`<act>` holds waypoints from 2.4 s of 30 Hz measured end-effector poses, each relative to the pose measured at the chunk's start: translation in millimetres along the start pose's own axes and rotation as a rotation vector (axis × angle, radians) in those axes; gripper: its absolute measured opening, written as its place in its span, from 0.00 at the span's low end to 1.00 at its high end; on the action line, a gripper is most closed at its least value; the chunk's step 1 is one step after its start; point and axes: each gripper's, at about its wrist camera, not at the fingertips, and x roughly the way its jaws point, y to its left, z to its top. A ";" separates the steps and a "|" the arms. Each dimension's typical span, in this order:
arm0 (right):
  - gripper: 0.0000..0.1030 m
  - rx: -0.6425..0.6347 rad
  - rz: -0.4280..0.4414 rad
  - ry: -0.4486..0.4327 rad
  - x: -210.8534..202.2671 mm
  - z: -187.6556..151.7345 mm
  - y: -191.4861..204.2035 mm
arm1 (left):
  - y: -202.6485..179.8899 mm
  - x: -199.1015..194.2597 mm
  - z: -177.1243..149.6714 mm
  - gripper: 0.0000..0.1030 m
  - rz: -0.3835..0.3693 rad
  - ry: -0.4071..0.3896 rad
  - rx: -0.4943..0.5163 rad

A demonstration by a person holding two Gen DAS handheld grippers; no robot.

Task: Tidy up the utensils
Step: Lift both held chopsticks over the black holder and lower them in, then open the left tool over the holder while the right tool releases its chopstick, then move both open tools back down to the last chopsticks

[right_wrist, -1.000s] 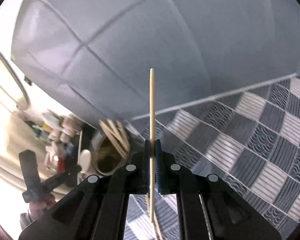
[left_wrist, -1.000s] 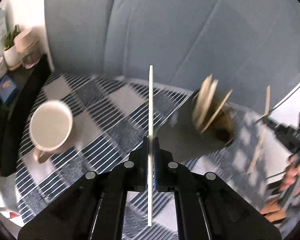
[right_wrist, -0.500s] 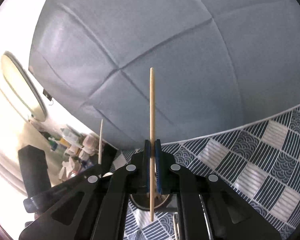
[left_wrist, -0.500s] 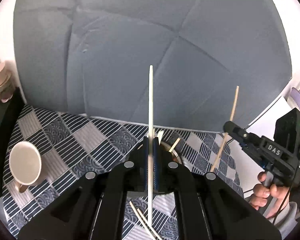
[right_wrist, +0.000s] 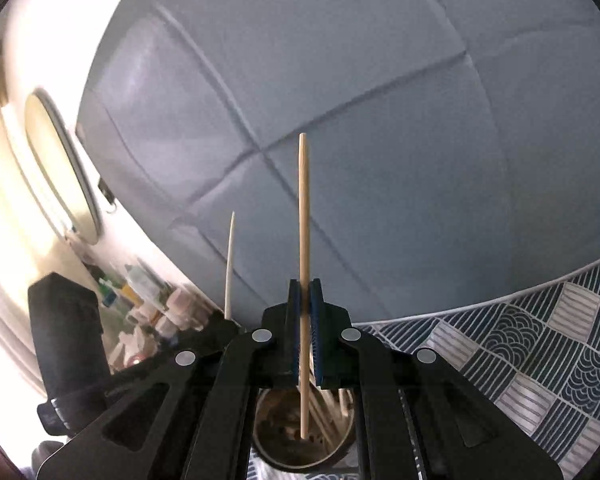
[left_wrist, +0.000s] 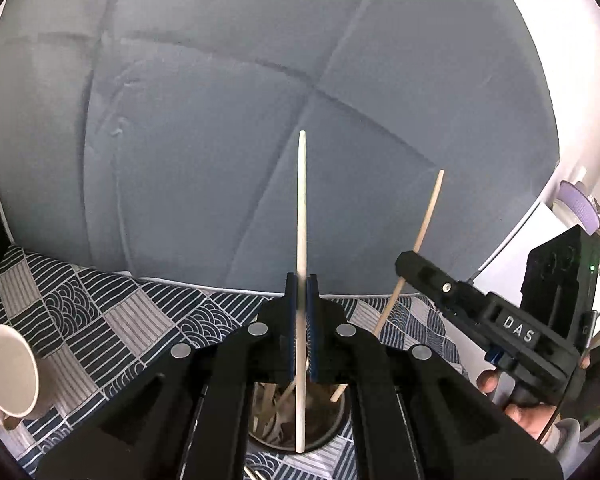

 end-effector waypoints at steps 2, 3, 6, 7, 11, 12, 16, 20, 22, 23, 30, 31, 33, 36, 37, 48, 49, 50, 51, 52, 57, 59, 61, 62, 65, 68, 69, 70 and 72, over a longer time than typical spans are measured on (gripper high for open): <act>0.05 -0.002 -0.006 0.026 9.0 -5.4 -4.2 | 3.5 7.1 -3.3 0.05 -0.008 0.002 0.007; 0.05 -0.007 -0.012 0.037 13.3 -8.8 -6.6 | 5.7 11.2 -5.4 0.05 -0.014 0.005 0.004; 0.05 -0.023 -0.029 0.067 23.6 -17.1 -12.0 | 10.0 19.5 -10.5 0.05 -0.019 0.005 0.009; 0.05 -0.027 -0.035 0.071 25.6 -19.5 -13.2 | 11.1 22.5 -12.6 0.05 -0.026 0.003 0.014; 0.05 -0.041 -0.053 0.091 30.0 -27.2 -19.7 | 13.9 28.7 -19.2 0.05 -0.032 -0.030 0.037; 0.05 -0.042 -0.051 0.093 29.8 -27.8 -20.4 | 15.5 29.8 -21.1 0.05 -0.034 -0.032 0.033; 0.08 -0.071 -0.039 0.105 25.3 -29.7 -22.1 | 25.0 29.3 -27.8 0.05 -0.043 -0.044 0.010; 0.09 -0.039 -0.027 0.071 14.1 -24.3 -27.4 | 32.5 21.8 -26.4 0.32 -0.029 -0.062 -0.041; 0.15 -0.012 -0.028 0.045 7.4 -20.3 -31.8 | 33.5 16.9 -25.1 0.38 -0.016 -0.070 -0.047; 0.26 0.001 -0.039 0.029 3.2 -18.3 -34.2 | 34.7 13.1 -23.7 0.42 -0.017 -0.074 -0.058; 0.61 0.064 -0.115 -0.038 -21.1 -8.3 -47.0 | 43.3 -12.2 -15.7 0.63 0.042 -0.121 -0.092; 0.65 0.072 -0.132 -0.040 -23.1 -7.6 -48.8 | 44.4 -14.8 -15.6 0.65 0.057 -0.121 -0.093; 0.70 0.090 -0.143 -0.038 -26.2 -7.3 -53.7 | 46.7 -19.7 -17.3 0.71 0.074 -0.120 -0.090; 0.79 0.116 -0.157 -0.014 -27.8 -10.8 -62.8 | 48.7 -25.0 -22.5 0.79 0.116 -0.107 -0.070; 0.80 0.121 -0.161 -0.006 -27.7 -12.5 -65.0 | 50.0 -26.6 -25.0 0.80 0.128 -0.103 -0.063; 0.83 0.119 -0.219 0.172 -19.0 -70.9 -89.1 | 82.7 -25.2 -79.6 0.94 0.238 0.029 -0.124; 0.83 0.118 -0.219 0.185 -18.3 -76.4 -91.2 | 84.3 -23.8 -85.3 0.94 0.243 0.047 -0.127; 0.83 0.113 -0.226 0.207 -16.5 -84.6 -92.6 | 84.3 -22.4 -88.7 0.94 0.248 0.058 -0.127; 0.83 0.103 -0.236 0.232 -14.3 -92.1 -93.6 | 85.0 -20.0 -94.5 0.94 0.255 0.079 -0.124; 0.83 0.097 -0.243 0.249 -12.5 -97.4 -94.4 | 86.6 -17.0 -100.2 0.94 0.258 0.095 -0.121; 0.83 0.044 -0.253 0.341 -6.7 -128.6 -92.3 | 90.6 -5.7 -128.8 0.94 0.283 0.186 -0.112; 0.83 0.020 -0.260 0.366 -6.0 -139.4 -89.4 | 93.3 3.8 -142.1 0.94 0.290 0.242 -0.114; 0.83 -0.012 -0.266 0.392 -4.4 -150.8 -83.8 | 90.7 10.1 -155.0 0.94 0.300 0.294 -0.094; 0.83 -0.027 -0.267 0.402 -4.3 -155.4 -81.5 | 88.2 12.1 -160.9 0.94 0.300 0.312 -0.077; 0.83 -0.109 -0.232 0.480 -0.7 -177.7 -67.1 | 78.3 18.6 -178.2 0.94 0.302 0.355 -0.010; 0.83 -0.218 -0.202 0.539 -1.1 -203.3 -49.7 | 69.6 25.6 -193.6 0.94 0.290 0.391 0.032; 0.83 -0.246 -0.197 0.557 -1.3 -211.2 -45.5 | 67.8 28.0 -196.6 0.94 0.289 0.404 0.036; 0.83 -0.264 -0.196 0.571 -1.9 -216.1 -42.9 | 65.7 30.4 -199.7 0.94 0.294 0.418 0.041; 0.83 -0.307 -0.193 0.602 -3.3 -229.6 -37.7 | 62.1 33.1 -204.1 0.94 0.302 0.437 0.050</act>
